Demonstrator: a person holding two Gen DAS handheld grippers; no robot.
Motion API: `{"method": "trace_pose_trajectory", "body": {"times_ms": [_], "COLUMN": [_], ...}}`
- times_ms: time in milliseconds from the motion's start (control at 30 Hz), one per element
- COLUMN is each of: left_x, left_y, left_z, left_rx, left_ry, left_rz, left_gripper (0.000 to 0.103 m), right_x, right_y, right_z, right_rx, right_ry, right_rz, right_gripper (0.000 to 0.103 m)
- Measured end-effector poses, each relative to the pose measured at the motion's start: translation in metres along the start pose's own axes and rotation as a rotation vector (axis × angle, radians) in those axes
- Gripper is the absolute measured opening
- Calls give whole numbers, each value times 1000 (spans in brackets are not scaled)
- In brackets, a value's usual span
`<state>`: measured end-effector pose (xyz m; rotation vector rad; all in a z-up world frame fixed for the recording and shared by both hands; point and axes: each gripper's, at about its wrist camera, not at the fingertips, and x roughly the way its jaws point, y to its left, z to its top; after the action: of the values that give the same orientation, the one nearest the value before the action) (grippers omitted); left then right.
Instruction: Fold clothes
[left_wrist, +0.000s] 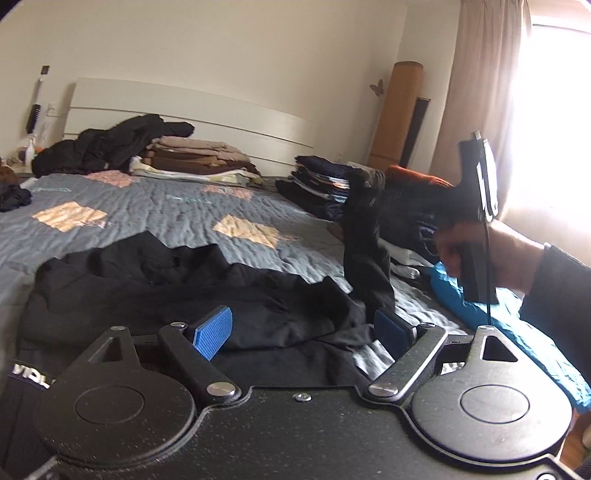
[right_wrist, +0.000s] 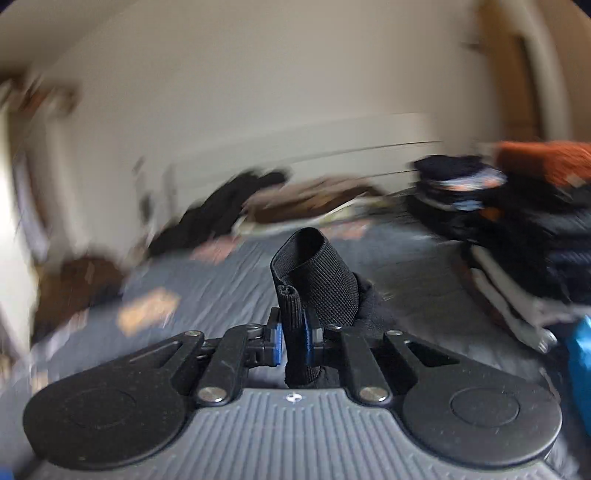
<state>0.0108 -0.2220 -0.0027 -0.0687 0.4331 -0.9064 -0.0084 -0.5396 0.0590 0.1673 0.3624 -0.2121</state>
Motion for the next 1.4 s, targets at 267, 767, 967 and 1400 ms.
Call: {"method": "trace_pose_trajectory", "body": {"times_ms": [267,767,967,1400], "left_x": [-6,-11,-10,-7], "left_y": [23,29,30,20], "left_z": [6,6,6,1], "left_rx": [-26,-42,-51,-6], "left_ry": [9,23,23,47], "left_rz": [94,109,110,82], "left_gripper": [83,84,84,84], "right_x": [64,26,3,-33], "right_y": [97,129,138,94], "right_z": [-67,-89,-88,-59], "right_rx": [-303,-677,-902,-602], "right_ry": [313,199,63,-18], "right_rz": [57,-194,-326,-292], "right_gripper": [18,86,90,103]}}
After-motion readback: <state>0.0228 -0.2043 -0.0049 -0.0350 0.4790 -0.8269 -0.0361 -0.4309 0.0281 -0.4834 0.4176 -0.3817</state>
